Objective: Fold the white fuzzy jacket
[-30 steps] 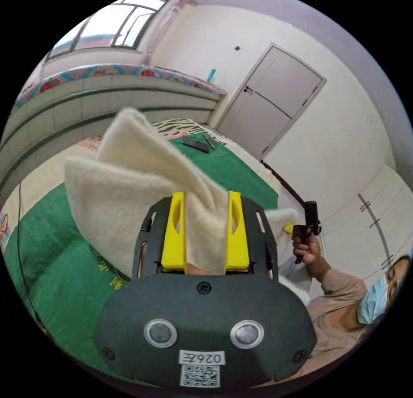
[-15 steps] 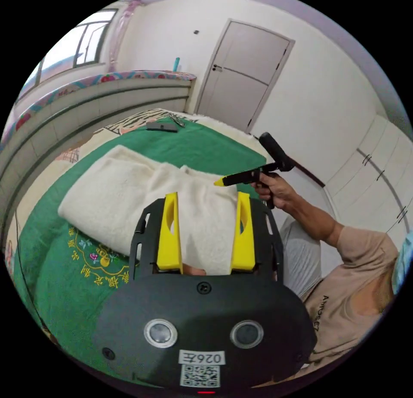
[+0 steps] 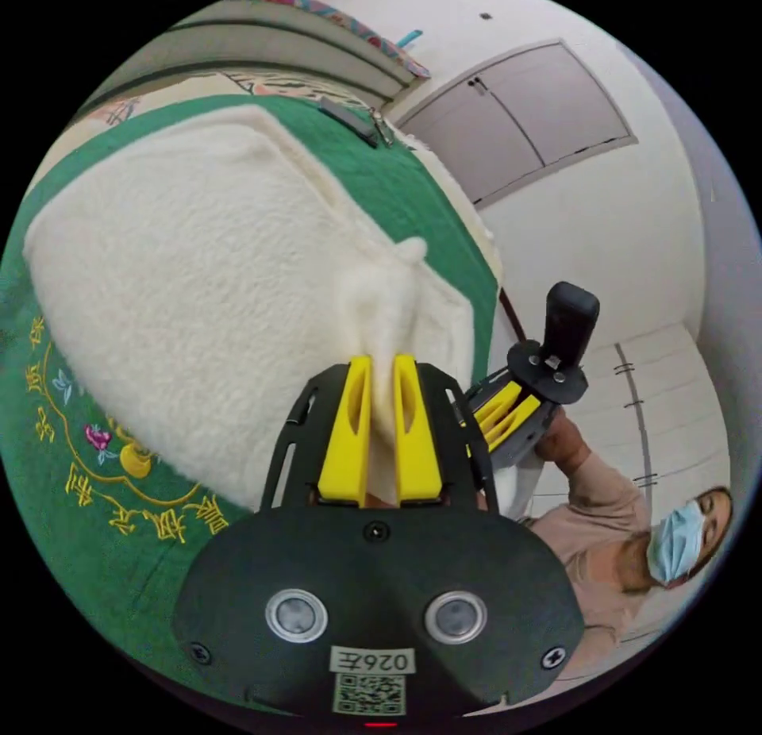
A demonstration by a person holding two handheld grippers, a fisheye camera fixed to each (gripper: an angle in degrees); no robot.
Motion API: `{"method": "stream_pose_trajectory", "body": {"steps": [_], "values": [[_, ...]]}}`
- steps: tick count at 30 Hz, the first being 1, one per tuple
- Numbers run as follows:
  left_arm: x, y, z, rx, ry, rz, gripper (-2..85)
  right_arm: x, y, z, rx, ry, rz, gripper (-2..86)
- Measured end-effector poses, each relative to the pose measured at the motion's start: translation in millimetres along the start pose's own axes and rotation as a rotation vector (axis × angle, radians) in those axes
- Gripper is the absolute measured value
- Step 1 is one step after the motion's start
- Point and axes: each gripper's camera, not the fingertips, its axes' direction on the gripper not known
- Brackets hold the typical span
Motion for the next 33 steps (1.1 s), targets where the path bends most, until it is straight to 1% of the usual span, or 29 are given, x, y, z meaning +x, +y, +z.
{"method": "stream_pose_trajectory", "body": {"steps": [2,3,5,6,7,8,9,10,11,12,13,14,15,16,17,18,19,20,21,22,23,24,26,27,28,30,31,32,33], "values": [[-15,34,-51,0.202,0.100,0.026,4.5,-23,-7,-2,-0.018,0.078,-0.096,-1.4],[-19,46,-66,0.258,0.117,0.025,4.4,-36,-11,-6,-0.005,0.112,-0.154,-1.3],[-38,106,-127,0.460,0.144,0.005,3.7,-45,-14,-16,0.042,0.168,-0.181,-1.2],[-43,124,-141,0.506,0.133,-0.012,3.5,-45,-16,-24,0.086,0.230,-0.156,-1.0],[-55,164,-166,0.577,0.065,-0.078,2.7,-43,-18,-29,0.110,0.273,-0.130,-1.0],[-70,204,-184,0.620,-0.036,-0.201,1.7,-38,-21,-38,0.148,0.372,-0.062,-0.7],[-78,227,-192,0.663,-0.084,-0.278,1.1,-31,-25,-46,0.177,0.480,0.007,-0.2],[-92,276,-207,0.791,-0.154,-0.442,0.7,-27,-26,-49,0.186,0.531,0.041,0.1],[-103,323,-220,0.923,-0.160,-0.573,0.8,-18,-31,-54,0.194,0.630,0.106,1.4],[-107,342,-224,0.992,-0.125,-0.615,2.5,-9,-35,-56,0.189,0.716,0.161,3.4],[-110,369,-232,1.120,-0.029,-0.613,5.7,-4,-38,-56,0.184,0.753,0.191,4.4],[-107,377,-238,1.148,0.001,-0.562,7.1,8,-42,-55,0.164,0.800,0.253,6.3],[-105,376,-240,1.117,-0.017,-0.550,7.8,23,-45,-51,0.127,0.795,0.315,9.6],[-100,367,-241,1.020,-0.087,-0.546,11.6,30,-47,-48,0.106,0.775,0.348,11.2],[-98,354,-239,0.930,-0.146,-0.540,15.8,45,-49,-42,0.067,0.703,0.401,13.2],[-99,347,-236,0.893,-0.165,-0.533,18.2,58,-50,-34,0.039,0.601,0.438,14.9],[-102,331,-229,0.818,-0.182,-0.521,21.6,63,-51,-30,0.028,0.549,0.453,15.5],[-108,314,-219,0.731,-0.166,-0.521,23.9,64,-51,-28,0.059,0.530,0.468,15.8],[-112,305,-214,0.682,-0.145,-0.519,23.7,58,-52,-30,0.083,0.540,0.476,15.3],[-118,288,-203,0.573,-0.081,-0.494,23.5,53,-53,-31,0.101,0.541,0.471,14.9],[-119,275,-197,0.496,-0.039,-0.468,22.4,40,-55,-32,0.149,0.543,0.436,14.1],[-117,272,-196,0.488,-0.055,-0.465,21.9,24,-57,-31,0.183,0.545,0.379,13.1],[-84,263,-206,0.514,-0.211,-0.320,16.1,-4,-64,-23,0.191,0.503,0.259,12.4],[-74,261,-209,0.518,-0.246,-0.269,15.9,-22,-70,-13,0.156,0.426,0.167,12.3],[-54,256,-209,0.492,-0.308,-0.166,17.5,-31,-73,-6,0.135,0.369,0.119,12.2],[-38,245,-198,0.382,-0.357,-0.073,23.8,-64,-84,32,0.024,0.142,-0.042,11.9],[-35,237,-186,0.311,-0.350,-0.041,29.5,-72,-87,43,-0.007,0.118,-0.073,11.8],[-38,228,-172,0.223,-0.298,-0.038,31.9,-88,-93,67,-0.066,0.129,-0.118,11.6],[-40,225,-167,0.186,-0.271,-0.036,33.1,-102,-100,94,-0.135,0.202,-0.151,12.0]]}}
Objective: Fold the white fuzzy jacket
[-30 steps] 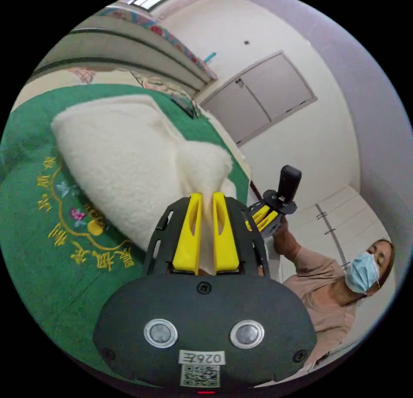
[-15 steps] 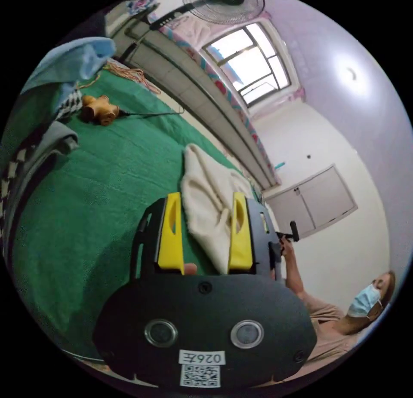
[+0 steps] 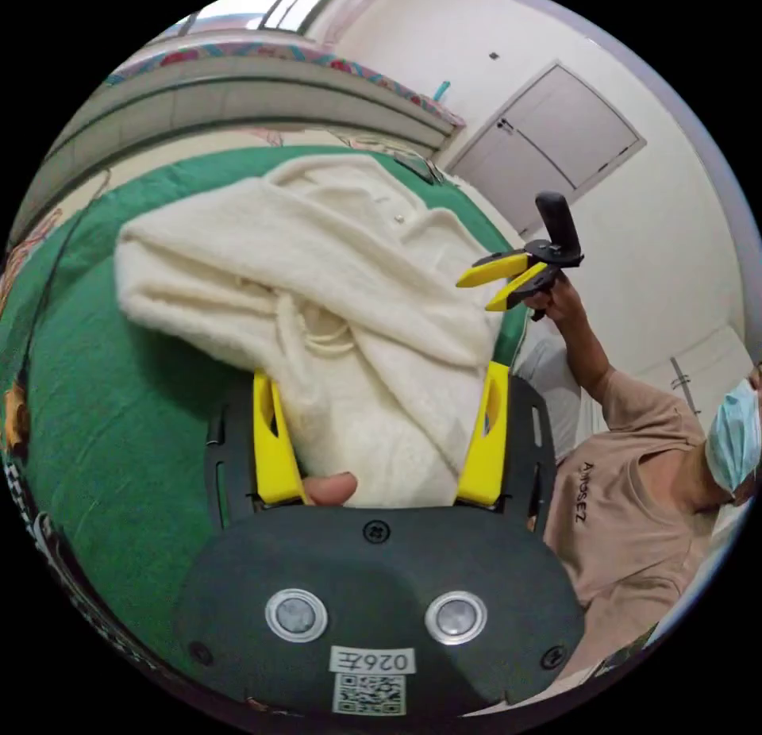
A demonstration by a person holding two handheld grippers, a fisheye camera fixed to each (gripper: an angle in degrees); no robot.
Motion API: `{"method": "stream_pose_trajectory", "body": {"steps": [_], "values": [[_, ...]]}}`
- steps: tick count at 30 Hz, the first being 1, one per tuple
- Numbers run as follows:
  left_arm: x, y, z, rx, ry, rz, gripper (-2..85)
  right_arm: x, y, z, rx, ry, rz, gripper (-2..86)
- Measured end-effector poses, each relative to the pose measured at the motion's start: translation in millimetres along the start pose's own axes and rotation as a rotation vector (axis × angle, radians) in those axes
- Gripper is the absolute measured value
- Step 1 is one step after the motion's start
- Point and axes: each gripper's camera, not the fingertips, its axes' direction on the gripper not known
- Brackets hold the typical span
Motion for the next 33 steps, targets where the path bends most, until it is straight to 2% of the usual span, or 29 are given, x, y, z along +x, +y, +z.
{"method": "stream_pose_trajectory", "body": {"steps": [1,3,5,8,10,11,12,13,14,15,17,19,21,24,26,27,28,30,31,33], "values": [[-2,-4,8,-0.035,0.021,-0.007,33.2,-8,-6,12,-0.045,0.047,-0.018,12.2],[-4,-9,12,-0.060,0.010,-0.013,32.9,-32,-26,57,-0.247,0.238,-0.110,4.5],[-5,-13,1,-0.106,0.008,0.008,30.6,-53,-38,67,-0.347,0.327,-0.226,0.6],[-21,-1,-38,-0.010,0.038,-0.008,24.1,-91,-68,45,-0.441,0.276,-0.414,-0.2],[-40,9,-60,0.089,0.062,-0.053,22.9,-111,-110,12,-0.278,0.175,-0.523,0.7],[-55,15,-71,0.153,0.059,-0.096,23.3,-101,-156,-21,-0.061,0.164,-0.442,3.5],[-63,18,-76,0.182,0.059,-0.123,23.7,-72,-202,-56,0.140,0.240,-0.232,5.6],[-78,24,-82,0.228,0.064,-0.179,24.9,-58,-217,-71,0.239,0.302,-0.119,6.2],[-90,29,-85,0.251,0.063,-0.225,26.4,-38,-232,-91,0.332,0.358,0.033,7.5],[-96,31,-85,0.246,0.059,-0.242,26.5,-28,-231,-102,0.396,0.308,0.075,8.6],[-114,32,-81,0.183,0.022,-0.275,27.4,-24,-214,-100,0.434,0.221,0.029,9.1],[-127,26,-72,0.125,0.000,-0.298,28.4,-19,-193,-73,0.322,0.290,-0.005,9.5],[-141,15,-61,0.062,-0.009,-0.329,28.1,2,-159,-21,0.152,0.482,0.010,10.0],[-144,-7,-59,0.015,-0.060,-0.348,29.9,34,-133,38,-0.008,0.525,0.042,12.6],[-138,-23,-55,-0.061,-0.127,-0.331,31.1,38,-127,57,0.000,0.596,0.031,10.2],[-136,-26,-53,-0.078,-0.146,-0.327,31.3,28,-124,59,-0.017,0.622,-0.027,3.6],[-133,-31,-50,-0.108,-0.179,-0.321,31.5,24,-124,60,-0.053,0.603,-0.057,0.4],[-130,-33,-50,-0.125,-0.199,-0.302,31.5,4,-111,59,-0.238,0.494,-0.179,-1.0],[-130,-32,-53,-0.112,-0.170,-0.280,31.3,-2,-103,55,-0.268,0.436,-0.208,-1.2],[-130,-27,-58,-0.108,-0.125,-0.239,30.5,-24,-51,31,-0.367,0.195,-0.316,-1.4]]}}
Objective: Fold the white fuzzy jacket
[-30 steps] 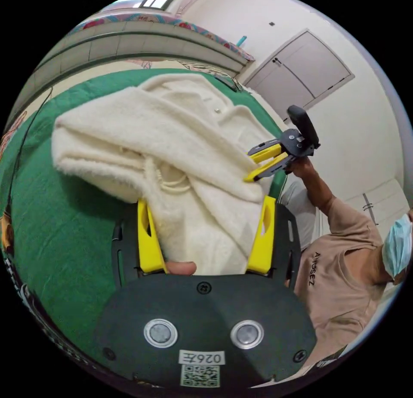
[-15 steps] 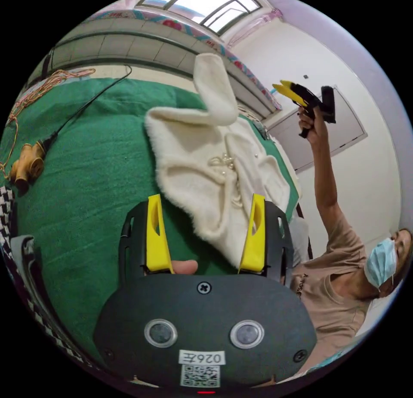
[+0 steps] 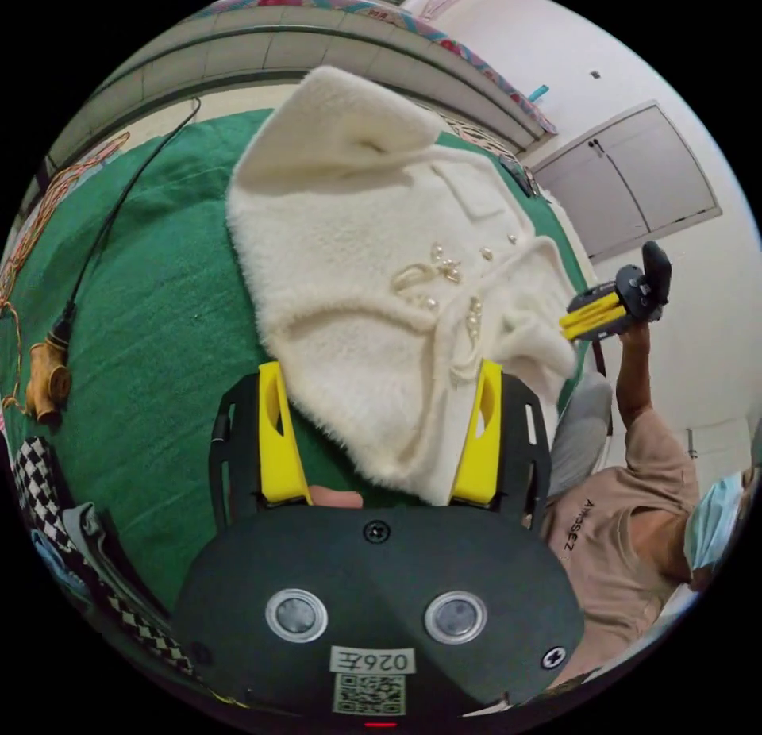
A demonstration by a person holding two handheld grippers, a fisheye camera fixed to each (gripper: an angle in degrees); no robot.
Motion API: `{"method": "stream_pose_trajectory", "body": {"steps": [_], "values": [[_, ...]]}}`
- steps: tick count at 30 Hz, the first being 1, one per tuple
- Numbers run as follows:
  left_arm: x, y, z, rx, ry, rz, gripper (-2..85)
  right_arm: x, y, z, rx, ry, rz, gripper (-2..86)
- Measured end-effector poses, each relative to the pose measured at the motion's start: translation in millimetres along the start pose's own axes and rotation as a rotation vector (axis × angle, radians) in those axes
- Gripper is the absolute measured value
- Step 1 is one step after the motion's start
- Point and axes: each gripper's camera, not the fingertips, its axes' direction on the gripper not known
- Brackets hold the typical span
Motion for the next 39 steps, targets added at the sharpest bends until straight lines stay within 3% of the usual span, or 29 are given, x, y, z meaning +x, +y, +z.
{"method": "stream_pose_trajectory", "body": {"steps": [4,6,7,12,17,18,20,22,28,30,32,34,36,39], "values": [[-16,17,-12,0.012,0.095,0.011,27.3,-32,94,13,-0.186,0.016,0.063,-0.9],[-25,21,-16,0.033,0.152,-0.019,27.0,-28,147,20,-0.263,0.119,0.258,0.3],[-29,24,-17,0.051,0.211,-0.026,28.2,-25,158,17,-0.242,0.139,0.306,0.6],[-33,45,-11,0.084,0.512,-0.036,30.7,41,236,-33,0.358,0.046,0.682,9.3],[-41,67,-6,0.111,0.477,-0.136,21.0,113,254,0,0.266,0.117,0.879,15.7],[-41,65,-5,0.108,0.448,-0.147,18.6,127,250,15,0.219,0.084,0.887,15.8],[-29,57,-2,0.058,0.220,-0.133,8.6,128,243,24,0.152,0.132,0.882,12.3],[-15,51,-2,0.017,0.074,-0.022,4.1,112,240,16,0.199,0.040,0.754,1.0],[-40,69,-52,0.140,0.220,-0.009,2.5,40,263,15,0.074,-0.054,0.626,-1.2],[-59,77,-53,0.061,0.230,-0.055,3.6,15,274,32,0.006,-0.130,0.549,-1.1],[-78,91,-42,-0.033,0.213,-0.155,6.8,8,282,40,0.000,-0.074,0.559,-1.0],[-80,102,-47,0.032,0.187,-0.170,10.0,8,291,38,0.001,0.102,0.639,-0.8],[-78,113,-61,0.188,0.221,-0.159,11.2,13,306,20,0.187,0.174,0.724,-0.1],[-75,114,-83,0.411,0.238,-0.134,13.4,27,316,0,0.488,0.068,0.735,3.2]]}}
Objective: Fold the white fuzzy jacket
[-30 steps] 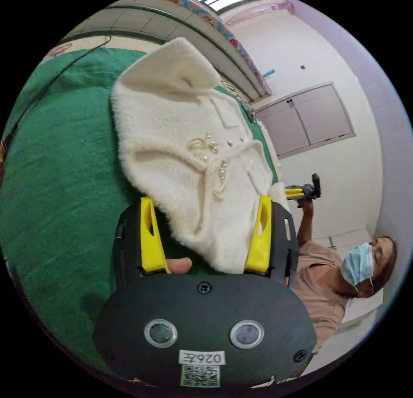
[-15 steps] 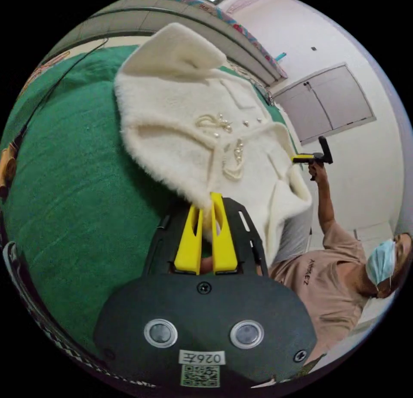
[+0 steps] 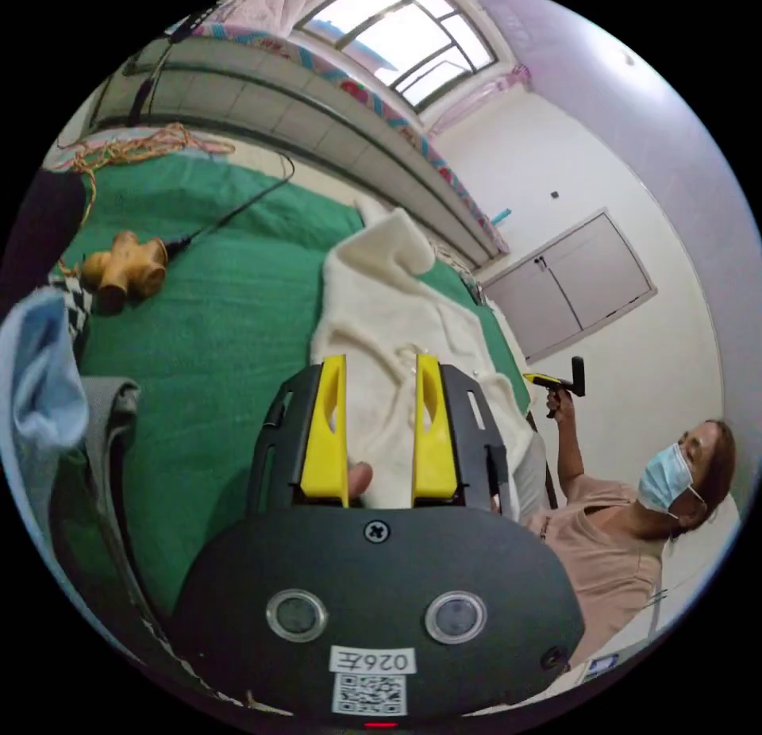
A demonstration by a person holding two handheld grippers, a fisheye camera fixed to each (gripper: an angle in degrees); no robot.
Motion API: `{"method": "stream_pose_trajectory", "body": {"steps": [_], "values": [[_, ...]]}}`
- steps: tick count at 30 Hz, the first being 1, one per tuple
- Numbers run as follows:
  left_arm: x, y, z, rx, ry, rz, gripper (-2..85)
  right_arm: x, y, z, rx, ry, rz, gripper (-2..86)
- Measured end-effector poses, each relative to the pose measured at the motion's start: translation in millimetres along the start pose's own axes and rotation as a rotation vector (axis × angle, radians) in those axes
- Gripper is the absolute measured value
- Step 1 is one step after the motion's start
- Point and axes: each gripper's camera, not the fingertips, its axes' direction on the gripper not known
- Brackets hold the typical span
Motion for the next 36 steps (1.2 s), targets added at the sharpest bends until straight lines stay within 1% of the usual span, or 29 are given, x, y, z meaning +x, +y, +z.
{"method": "stream_pose_trajectory", "body": {"steps": [2,4,7,9,10,11,12,13,14,15,16,17,18,19,20,21,23,24,26,27,28,29,30,31,32,33,34,35,36], "values": [[7,-19,4,0.090,-0.038,0.034,17.0,10,-13,7,0.054,-0.031,0.036,5.9],[11,-40,22,0.077,-0.064,0.052,19.6,20,-29,24,0.061,-0.029,0.058,7.6],[11,-79,74,-0.066,-0.168,0.050,23.6,35,-56,63,0.029,-0.004,0.099,11.0],[9,-97,113,-0.185,-0.268,0.041,24.0,40,-72,100,-0.015,-0.034,0.127,13.9],[7,-106,142,-0.277,-0.316,0.036,21.5,39,-74,110,-0.037,-0.035,0.132,14.4],[14,-110,158,-0.309,-0.489,0.027,15.8,30,-76,122,-0.055,0.079,0.154,9.1],[23,-110,165,-0.305,-0.578,0.090,11.3,9,-73,125,-0.006,0.227,0.075,4.5],[40,-110,182,-0.346,-0.525,0.218,5.8,-3,-72,129,-0.008,0.226,-0.006,2.5],[50,-112,190,-0.348,-0.491,0.223,3.7,-21,-70,139,-0.046,0.263,-0.051,0.1],[56,-112,193,-0.347,-0.489,0.250,3.4,-43,-68,143,-0.052,0.353,-0.147,-0.7],[64,-115,192,-0.295,-0.496,0.272,2.8,-53,-68,142,-0.041,0.412,-0.191,-0.8],[63,-121,183,-0.213,-0.504,0.236,3.0,-70,-69,138,0.031,0.568,-0.253,-1.0],[58,-125,178,-0.183,-0.496,0.187,3.1,-75,-77,137,0.076,0.673,-0.281,-1.0],[43,-131,166,-0.124,-0.399,0.074,4.0,-74,-85,137,0.078,0.690,-0.264,-1.0],[32,-130,158,-0.077,-0.278,0.007,5.3,-66,-100,136,0.054,0.664,-0.169,-0.8],[28,-128,156,-0.071,-0.245,-0.016,6.1,-62,-108,127,0.085,0.594,-0.071,-0.4],[34,-105,145,-0.129,-0.284,0.018,9.4,-69,-101,109,0.165,0.511,-0.025,0.7],[39,-95,142,-0.155,-0.303,0.050,9.6,-82,-87,99,0.200,0.467,-0.061,1.5],[59,-43,134,-0.298,-0.315,0.156,10.4,-105,-54,91,0.194,0.358,-0.156,2.0],[64,-28,133,-0.346,-0.295,0.167,10.6,-122,-24,92,0.140,0.242,-0.239,1.9],[72,4,132,-0.456,-0.238,0.176,11.1,-130,-8,94,0.112,0.165,-0.285,1.8],[82,39,132,-0.558,-0.177,0.179,11.7,-147,27,101,0.046,-0.006,-0.359,1.2],[87,56,133,-0.603,-0.151,0.178,12.0,-162,62,111,-0.025,-0.171,-0.392,0.6],[99,89,137,-0.692,-0.104,0.186,14.1,-170,79,117,-0.046,-0.245,-0.407,0.3],[110,119,144,-0.776,-0.089,0.196,17.6,-189,114,130,-0.094,-0.378,-0.440,-0.1],[115,133,149,-0.815,-0.085,0.210,18.8,-207,145,146,-0.153,-0.454,-0.443,-0.2],[129,151,153,-0.783,-0.099,0.257,21.2,-216,159,154,-0.175,-0.479,-0.448,0.0],[143,161,155,-0.733,-0.181,0.293,20.6,-235,185,171,-0.204,-0.513,-0.461,0.3],[148,164,160,-0.758,-0.240,0.324,20.3,-255,207,191,-0.254,-0.500,-0.462,1.4]]}}
